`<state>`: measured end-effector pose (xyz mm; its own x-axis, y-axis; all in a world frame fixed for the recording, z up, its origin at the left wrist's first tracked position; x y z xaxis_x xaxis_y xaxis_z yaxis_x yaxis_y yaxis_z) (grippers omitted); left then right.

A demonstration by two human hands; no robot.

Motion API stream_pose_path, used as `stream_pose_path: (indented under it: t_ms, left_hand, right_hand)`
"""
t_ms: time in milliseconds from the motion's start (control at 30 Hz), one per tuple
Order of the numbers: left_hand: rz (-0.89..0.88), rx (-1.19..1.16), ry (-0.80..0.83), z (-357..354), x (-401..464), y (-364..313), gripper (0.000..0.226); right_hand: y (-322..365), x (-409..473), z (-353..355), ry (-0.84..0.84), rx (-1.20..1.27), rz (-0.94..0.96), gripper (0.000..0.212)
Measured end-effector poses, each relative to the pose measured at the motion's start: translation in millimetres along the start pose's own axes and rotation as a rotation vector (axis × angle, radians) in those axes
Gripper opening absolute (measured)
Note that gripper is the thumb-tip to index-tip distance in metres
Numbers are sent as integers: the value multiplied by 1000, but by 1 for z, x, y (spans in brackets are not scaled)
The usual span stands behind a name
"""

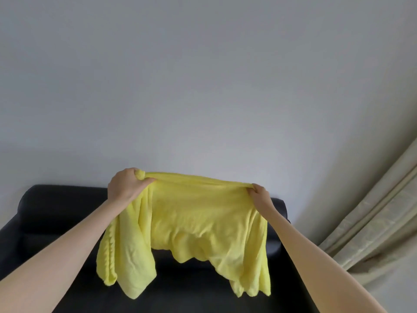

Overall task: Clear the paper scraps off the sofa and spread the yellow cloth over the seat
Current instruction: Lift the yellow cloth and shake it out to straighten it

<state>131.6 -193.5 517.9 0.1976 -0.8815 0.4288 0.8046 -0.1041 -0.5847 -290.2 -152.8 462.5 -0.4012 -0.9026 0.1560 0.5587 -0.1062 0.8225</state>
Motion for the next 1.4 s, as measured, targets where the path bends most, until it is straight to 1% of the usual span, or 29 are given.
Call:
stream_pose_path:
  t_ms: [67, 100, 167, 233, 300, 367, 467, 533, 600, 633, 667, 700, 733, 767, 833, 867, 933, 1000, 1033, 1100, 1133, 1167, 1233, 1267, 1300, 1400]
  left_hand:
    - [-7, -34, 11, 3, 3, -3, 44]
    - [-18, -63, 30, 3, 5, -6, 42]
    - [-58, -123, 100, 0, 10, -15, 35]
    - [-95, -180, 225, -7, 9, -27, 30]
    - [-167, -220, 362, -15, 1, -45, 23]
    - [-245, -213, 474, -25, -12, -65, 28]
    - [-335, -176, 570, -40, -31, -88, 30]
    - [-381, -168, 603, -50, -41, -98, 33]
    - [-399, -161, 618, -57, -47, -103, 34]
    - [-403, -158, 624, -59, -50, -105, 33]
    - [-404, -155, 632, -62, -52, -107, 31]
    - [-407, -152, 639, -64, -54, -109, 30]
    - [-412, -148, 646, -66, -57, -111, 29]
    - [-418, -143, 653, -68, -59, -113, 29]
    - [-429, -122, 654, -71, -62, -116, 29]
    - [-432, -112, 648, -71, -63, -117, 29]
    - [-434, -100, 635, -72, -64, -119, 28]
    - [-438, -83, 627, -72, -65, -119, 29]
    - [-440, -72, 624, -72, -65, -119, 29]
    - [-433, -52, 614, -74, -64, -117, 31]
    - [-427, -45, 607, -74, -63, -116, 31]
    - [-424, -38, 603, -75, -62, -115, 32]
    - [-425, -21, 596, -76, -60, -114, 30]
    - [-428, -9, 594, -77, -60, -114, 29]
    - [-432, 4, 593, -77, -60, -114, 28]
    - [-428, 37, 595, -78, -58, -108, 25]
  right_hand:
    - [-5, -12, -13, 128, 17, -4, 29]
    - [-11, -20, -22, 189, 5, -20, 29]
    - [-26, -32, -32, 230, -19, -68, 25]
    - [-47, -40, -38, 217, -25, -130, 23]
    - [-72, -48, -47, 194, -69, -210, 28]
    - [-95, -61, -55, 197, -178, -297, 26]
    - [-120, -80, -57, 174, -423, -408, 24]
    - [-131, -89, -58, 150, -491, -488, 28]
    - [-138, -101, -64, 146, -419, -625, 26]
    - [-142, -109, -71, 133, -280, -731, 25]
    - [-143, -118, -81, 124, -75, -849, 26]
    - [-139, -125, -93, 124, 136, -922, 29]
    - [-131, -128, -105, 141, 301, -915, 31]
    - [-121, -127, -116, 174, 403, -856, 28]
    - [-101, -125, -130, 239, 475, -682, 19]
    - [-90, -125, -135, 276, 452, -586, 22]
    - [-73, -125, -139, 314, 308, -386, 35]
    - [-58, -123, -134, 249, 211, -200, 39]
    - [-49, -123, -129, 201, 223, -129, 37]
    - [-28, -127, -121, 133, 278, 10, 22]
    - [-15, -129, -120, 122, 275, 97, 12]
    - [-4, -132, -122, 122, 226, 197, 9]
    - [10, -138, -129, 126, 15, 357, 24]
    - [12, -138, -132, 118, -70, 384, 28]
    - [12, -136, -134, 108, -98, 379, 26]
    - [0, -127, -135, 134, -14, 244, 5]
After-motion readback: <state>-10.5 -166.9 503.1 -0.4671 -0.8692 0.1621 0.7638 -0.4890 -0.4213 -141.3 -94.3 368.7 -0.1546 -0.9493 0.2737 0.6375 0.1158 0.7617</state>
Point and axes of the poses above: each hand's wrist, its own x-axis towards the middle knuckle, its own z-axis out of the back of the hand, y = z × x, the point moved 9 cm from there along x, towards the middle knuckle, and after that the axes turned 8 degrees about -y, right-handed, at the moved point
